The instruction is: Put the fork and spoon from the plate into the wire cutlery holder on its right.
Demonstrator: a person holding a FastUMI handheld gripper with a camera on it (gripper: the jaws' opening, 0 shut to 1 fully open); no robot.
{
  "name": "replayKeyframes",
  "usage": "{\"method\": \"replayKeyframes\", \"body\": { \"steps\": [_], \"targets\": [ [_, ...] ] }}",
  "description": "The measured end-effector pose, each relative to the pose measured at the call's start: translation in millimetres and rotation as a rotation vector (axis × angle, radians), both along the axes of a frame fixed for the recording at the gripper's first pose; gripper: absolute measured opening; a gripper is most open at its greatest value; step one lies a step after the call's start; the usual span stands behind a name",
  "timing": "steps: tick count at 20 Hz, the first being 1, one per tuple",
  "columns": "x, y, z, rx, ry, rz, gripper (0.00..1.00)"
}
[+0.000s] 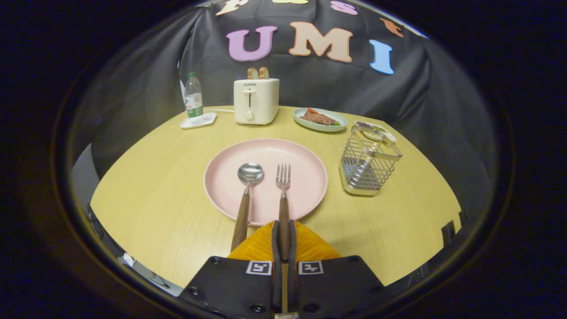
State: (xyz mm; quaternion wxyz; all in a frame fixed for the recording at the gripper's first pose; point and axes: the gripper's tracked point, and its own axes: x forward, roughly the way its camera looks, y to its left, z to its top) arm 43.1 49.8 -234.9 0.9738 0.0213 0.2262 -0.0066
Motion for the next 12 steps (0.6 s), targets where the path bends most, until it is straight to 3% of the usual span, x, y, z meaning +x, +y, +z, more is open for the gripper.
{"method": "replayKeyframes", "body": {
  "steps": [6, 12],
  "targets": [
    [-8.6, -14.0, 14.0, -0.030, 0.007, -0.049, 0.08],
    [-13.9, -23.9, 60.1, -0.018, -0.047, -0.106, 0.08]
  ]
}}
